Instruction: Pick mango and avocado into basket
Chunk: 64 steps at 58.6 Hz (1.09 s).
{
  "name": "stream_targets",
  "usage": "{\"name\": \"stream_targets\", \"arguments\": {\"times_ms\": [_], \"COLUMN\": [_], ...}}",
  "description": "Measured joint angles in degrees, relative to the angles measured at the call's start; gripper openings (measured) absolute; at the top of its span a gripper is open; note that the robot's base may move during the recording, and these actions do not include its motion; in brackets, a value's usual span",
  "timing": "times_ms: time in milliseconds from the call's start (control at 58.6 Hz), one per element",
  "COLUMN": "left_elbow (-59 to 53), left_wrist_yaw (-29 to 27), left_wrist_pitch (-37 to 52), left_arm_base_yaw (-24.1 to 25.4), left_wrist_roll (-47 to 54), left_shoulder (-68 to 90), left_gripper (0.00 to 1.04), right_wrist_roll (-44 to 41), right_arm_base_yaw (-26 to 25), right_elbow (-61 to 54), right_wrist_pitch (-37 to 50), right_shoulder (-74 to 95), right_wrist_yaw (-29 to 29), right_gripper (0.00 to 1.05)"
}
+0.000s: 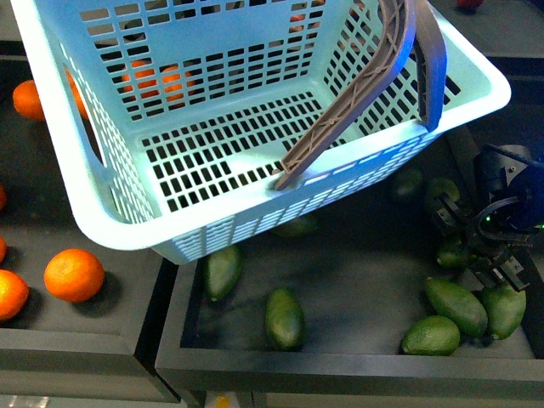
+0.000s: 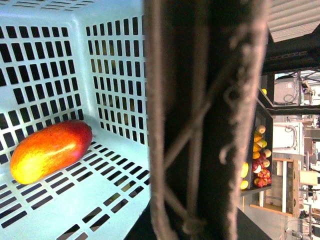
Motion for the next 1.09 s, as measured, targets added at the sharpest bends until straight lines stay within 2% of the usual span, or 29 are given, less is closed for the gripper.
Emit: {"name": "stream_targets", "arguments": {"times_ms": [205, 460, 580, 699, 904, 1092], "left_elbow": [0.0, 0.0, 0.0, 0.0, 0.0, 0.0], "left_wrist_yaw": [0.0, 0.0, 0.0, 0.0, 0.0, 0.0], "left_wrist_pitch": [0.0, 0.0, 0.0, 0.0, 0.0, 0.0], "left_arm_base_yaw": [0.0, 0.0, 0.0, 0.0, 0.0, 0.0], "left_wrist_roll": [0.0, 0.0, 0.0, 0.0, 0.0, 0.0], "left_shoulder": [0.0, 0.0, 0.0, 0.0, 0.0, 0.0], "left_gripper": [0.06, 0.06, 0.06, 0.06, 0.06, 0.06], "right_wrist_roll": [-4.0, -10.7, -16.0, -22.0, -27.3, -28.9], "right_arm_base_yaw": [-2.2, -7.9, -11.5, -13.0, -12.9, -8.7], "right_elbow": [-8.7, -22.1, -30.8, -35.7, -40.0, -41.9], "right_wrist_pitch": [5.0, 11.4, 15.2, 17.2, 17.4, 16.5], "right_shoulder": [-5.6, -19.7, -31.6, -40.3, -50.4, -58.5], "right_wrist_yaw": [-1.2, -4.3, -9.3, -13.8, -18.1, -19.1], "right_gripper": [0.56, 0.56, 0.56, 0.56, 0.56, 0.56]}}
